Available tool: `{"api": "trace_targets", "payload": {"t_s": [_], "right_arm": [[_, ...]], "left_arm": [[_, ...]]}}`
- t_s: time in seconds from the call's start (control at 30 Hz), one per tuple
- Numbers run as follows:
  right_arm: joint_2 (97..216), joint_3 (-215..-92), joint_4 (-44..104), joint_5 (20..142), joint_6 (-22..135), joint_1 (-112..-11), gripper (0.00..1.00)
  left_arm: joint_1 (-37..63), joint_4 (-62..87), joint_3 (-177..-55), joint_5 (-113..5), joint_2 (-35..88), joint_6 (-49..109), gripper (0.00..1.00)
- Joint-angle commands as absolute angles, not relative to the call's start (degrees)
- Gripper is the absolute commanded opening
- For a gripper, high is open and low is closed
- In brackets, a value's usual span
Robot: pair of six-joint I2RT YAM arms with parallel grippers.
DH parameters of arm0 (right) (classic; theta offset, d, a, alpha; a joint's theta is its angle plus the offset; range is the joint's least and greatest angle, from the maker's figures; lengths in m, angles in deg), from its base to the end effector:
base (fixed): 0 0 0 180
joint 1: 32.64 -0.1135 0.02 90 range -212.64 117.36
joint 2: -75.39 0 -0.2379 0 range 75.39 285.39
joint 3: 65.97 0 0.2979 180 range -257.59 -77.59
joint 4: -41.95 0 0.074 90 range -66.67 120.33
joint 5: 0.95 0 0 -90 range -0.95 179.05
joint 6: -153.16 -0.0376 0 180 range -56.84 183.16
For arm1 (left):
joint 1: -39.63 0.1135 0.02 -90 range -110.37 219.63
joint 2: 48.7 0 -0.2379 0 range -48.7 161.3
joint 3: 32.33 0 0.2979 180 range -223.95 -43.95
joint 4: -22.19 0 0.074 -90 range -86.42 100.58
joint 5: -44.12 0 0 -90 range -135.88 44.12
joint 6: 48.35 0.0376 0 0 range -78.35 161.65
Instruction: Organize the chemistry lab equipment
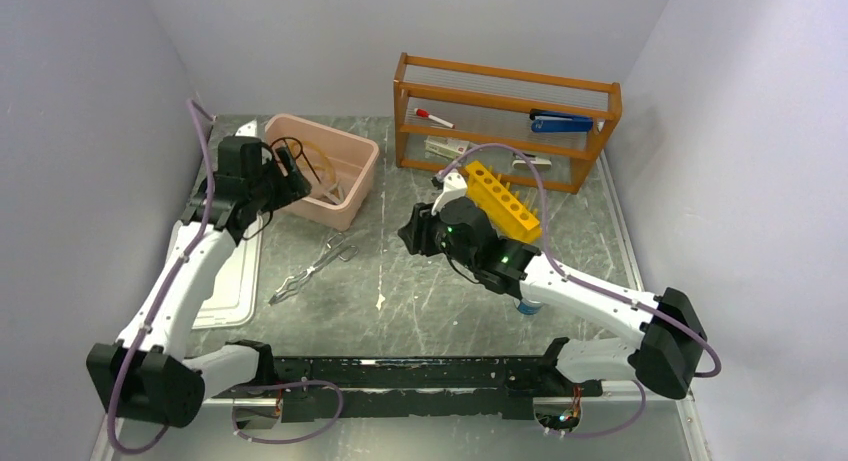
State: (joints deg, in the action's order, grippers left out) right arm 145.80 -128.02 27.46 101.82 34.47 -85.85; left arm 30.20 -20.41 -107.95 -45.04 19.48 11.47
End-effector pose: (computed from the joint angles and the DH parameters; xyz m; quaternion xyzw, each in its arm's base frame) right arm 0.2085 0.2649 0.2513 -0.1157 0.8222 0.2902 0.4758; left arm 0.3140 -0.0516 0.3087 -0.1632 0.8725 -0.1499 0.4355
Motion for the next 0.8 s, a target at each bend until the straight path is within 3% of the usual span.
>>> {"api": "trace_targets", "payload": {"t_s": [0.0,0.13,0.3,0.47,0.77], "right_arm": [[146.9,-127.5,29.5,100.6,33.9,-85.4,0.47],[148.1,-127.8,29.5,100.2,33.0,-85.5,0.47],[149.6,-129.0,29.0,100.0,32.2,-85.4,0.47],[150.2,-129.6,28.8,100.4,31.6,-85.4,0.47],[149.5,-129.8,27.5,101.5,31.6,-85.4,0.47]], "left_arm": [[30.5,-32.3,-103.0,-38.9,15.5,9.2,0.70],[30.4,-35.9,-94.8,-33.1,6.0,-1.8,0.67],[30.4,-32.6,-86.6,-30.8,-2.2,-8.9,0.72],[30.4,-29.0,-83.4,-31.1,3.3,-9.0,0.75],[30.4,-11.1,-80.6,-42.6,18.3,-2.6,0.58]]}}
